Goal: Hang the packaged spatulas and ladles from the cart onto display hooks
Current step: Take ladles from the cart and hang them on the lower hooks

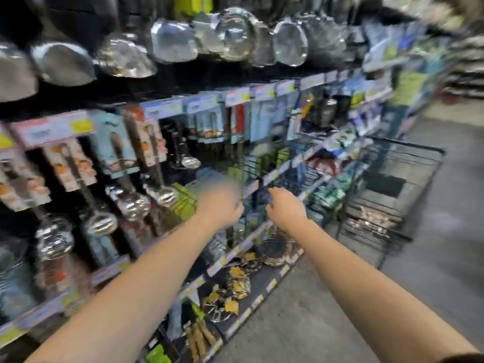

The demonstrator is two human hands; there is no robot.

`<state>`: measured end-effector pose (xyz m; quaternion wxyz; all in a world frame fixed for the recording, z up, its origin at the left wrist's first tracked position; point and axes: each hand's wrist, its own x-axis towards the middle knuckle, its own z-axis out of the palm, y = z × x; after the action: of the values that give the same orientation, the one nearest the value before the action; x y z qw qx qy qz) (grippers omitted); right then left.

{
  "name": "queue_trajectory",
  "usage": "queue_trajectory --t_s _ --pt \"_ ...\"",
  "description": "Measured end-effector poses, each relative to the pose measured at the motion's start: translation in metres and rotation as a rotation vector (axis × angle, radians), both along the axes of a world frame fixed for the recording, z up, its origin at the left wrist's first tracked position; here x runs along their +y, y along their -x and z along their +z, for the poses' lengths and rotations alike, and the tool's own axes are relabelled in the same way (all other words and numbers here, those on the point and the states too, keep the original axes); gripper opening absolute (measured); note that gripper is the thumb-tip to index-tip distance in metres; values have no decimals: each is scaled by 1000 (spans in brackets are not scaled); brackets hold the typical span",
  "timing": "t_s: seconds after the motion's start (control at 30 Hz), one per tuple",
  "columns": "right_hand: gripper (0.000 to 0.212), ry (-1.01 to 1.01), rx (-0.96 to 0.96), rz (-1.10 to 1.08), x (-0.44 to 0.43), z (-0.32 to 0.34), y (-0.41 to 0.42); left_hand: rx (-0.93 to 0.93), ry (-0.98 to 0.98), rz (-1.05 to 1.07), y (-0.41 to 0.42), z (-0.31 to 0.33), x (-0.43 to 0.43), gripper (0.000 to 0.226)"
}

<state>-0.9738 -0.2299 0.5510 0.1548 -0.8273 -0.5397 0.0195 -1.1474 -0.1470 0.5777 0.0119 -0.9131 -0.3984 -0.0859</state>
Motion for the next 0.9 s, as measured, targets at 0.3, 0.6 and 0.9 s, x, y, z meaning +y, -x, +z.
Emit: queue_trajectory --t_s 0.3,0.6,0.9 --pt "33 55 15 -301 -105 -29 -219 42 42 -287 -249 -28 -54 49" --pt "52 99 86 -495 -184 -60 -399 137 103 -406 -453 -59 -97 55" --pt "39 98 176 -576 -177 -101 -533 223 96 -452 -600 -95 -83 52"
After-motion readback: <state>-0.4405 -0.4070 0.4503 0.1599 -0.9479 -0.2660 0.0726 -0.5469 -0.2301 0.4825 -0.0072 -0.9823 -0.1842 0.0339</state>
